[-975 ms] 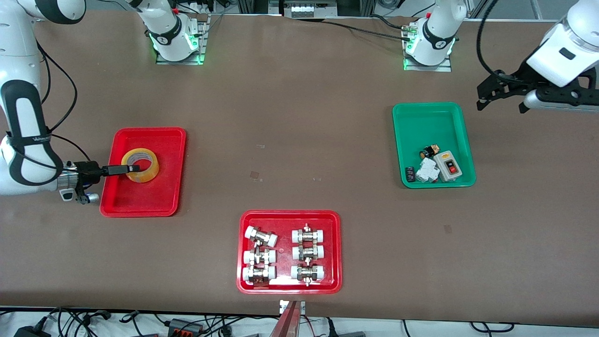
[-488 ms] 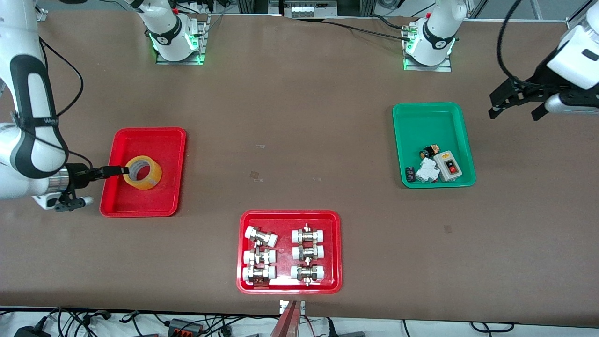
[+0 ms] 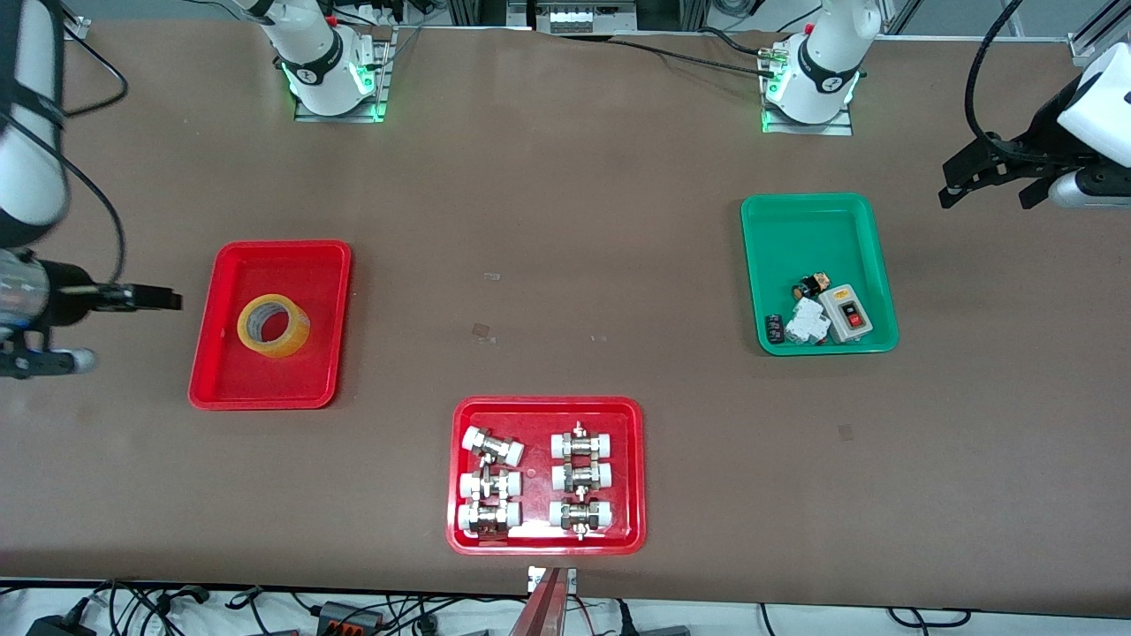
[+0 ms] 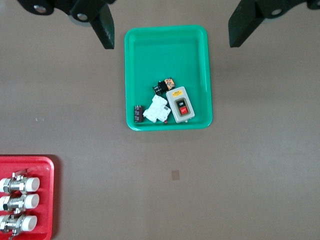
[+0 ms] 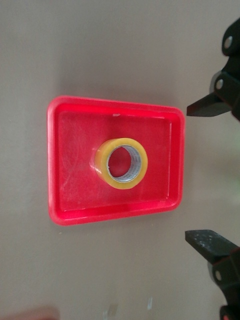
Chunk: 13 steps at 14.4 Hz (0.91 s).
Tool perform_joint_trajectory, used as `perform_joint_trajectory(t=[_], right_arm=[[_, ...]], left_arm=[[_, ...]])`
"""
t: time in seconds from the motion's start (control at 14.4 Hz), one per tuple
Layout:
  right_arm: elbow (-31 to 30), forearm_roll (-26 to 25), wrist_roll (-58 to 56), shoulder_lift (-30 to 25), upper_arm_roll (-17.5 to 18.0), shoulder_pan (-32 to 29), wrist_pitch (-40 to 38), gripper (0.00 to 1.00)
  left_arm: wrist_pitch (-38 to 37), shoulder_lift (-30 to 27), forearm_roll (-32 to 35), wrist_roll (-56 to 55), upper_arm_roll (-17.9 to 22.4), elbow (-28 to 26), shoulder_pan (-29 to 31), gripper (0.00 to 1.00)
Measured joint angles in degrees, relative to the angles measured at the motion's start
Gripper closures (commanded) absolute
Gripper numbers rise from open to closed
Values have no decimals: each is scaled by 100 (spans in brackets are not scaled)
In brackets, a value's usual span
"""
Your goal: Left arm passes tape to right arm into tray
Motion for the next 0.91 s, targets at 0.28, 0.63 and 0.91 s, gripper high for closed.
perform_joint_trajectory(t=[0.28,0.63,0.91], right_arm=[[818,0,53,-25,-12,-15,-461,0],[728,-101,415,-239,-12,123,377,0],[-487,-166,426,-870,-31,146,1355,0]], left_arm=[[-74,3,0,40,0,13,0,0],[-78,16,58,48,2,16,0,0],[-79,19,65,56,-6,19,0,0]])
